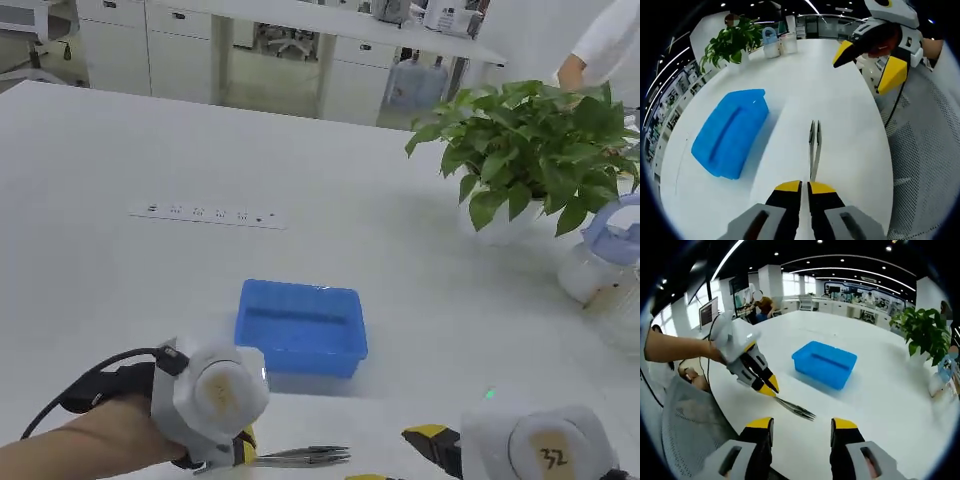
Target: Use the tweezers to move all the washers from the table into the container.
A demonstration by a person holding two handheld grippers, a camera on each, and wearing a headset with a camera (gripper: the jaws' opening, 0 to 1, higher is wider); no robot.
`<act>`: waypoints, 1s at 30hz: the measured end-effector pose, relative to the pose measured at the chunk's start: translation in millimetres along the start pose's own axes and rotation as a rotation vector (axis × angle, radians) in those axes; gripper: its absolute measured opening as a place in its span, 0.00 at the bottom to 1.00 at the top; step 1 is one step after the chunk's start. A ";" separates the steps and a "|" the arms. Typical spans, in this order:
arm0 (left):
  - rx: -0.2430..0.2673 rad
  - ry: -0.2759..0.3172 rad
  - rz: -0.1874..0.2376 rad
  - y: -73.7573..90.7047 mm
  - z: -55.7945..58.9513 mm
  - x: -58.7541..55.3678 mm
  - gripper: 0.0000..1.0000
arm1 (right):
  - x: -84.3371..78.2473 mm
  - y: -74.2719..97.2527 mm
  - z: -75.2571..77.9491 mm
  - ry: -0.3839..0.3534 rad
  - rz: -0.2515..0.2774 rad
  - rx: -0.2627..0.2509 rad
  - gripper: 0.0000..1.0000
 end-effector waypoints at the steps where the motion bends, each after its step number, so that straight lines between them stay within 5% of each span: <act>1: 0.011 0.016 0.003 1.6 -0.9 0.2 0.07 | -1.6 1.6 1.2 -0.009 0.002 -0.004 0.44; 5: 0.073 0.131 0.012 12.3 -3.9 -3.7 0.33 | -3.4 5.0 5.1 -0.039 0.008 -0.009 0.48; 7: 0.122 0.196 0.024 21.9 -4.6 -6.4 0.54 | -4.6 4.8 7.0 -0.046 0.009 -0.005 0.51; 9: 0.118 0.235 0.031 33.1 1.3 -9.3 0.63 | -6.0 3.9 8.8 -0.052 0.006 0.002 0.54; 17: 0.221 0.469 0.117 74.7 21.4 -24.3 0.84 | -11.9 6.8 17.3 -0.050 -0.010 0.008 0.68; 23: 0.317 0.548 0.139 100.2 27.4 -37.4 0.92 | -18.8 9.0 21.0 -0.069 -0.033 0.011 0.80; 26: 0.355 0.656 0.223 110.5 29.7 -35.6 0.97 | -22.2 8.6 22.7 -0.052 -0.054 0.007 0.81; 30: 0.384 0.674 0.238 117.4 28.8 -36.8 0.99 | -21.4 9.4 24.4 -0.067 -0.043 0.006 0.84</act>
Point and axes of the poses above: the centre of the closed fingertips' face, and the gripper's own axes: y roughly backward along the fingers, z roughly to its right, x roughly out of its top, the point moved 5 cm from there along y, roughly backward along the fingers, and after that the axes turned 10 degrees about y, right-handed, at the moved point
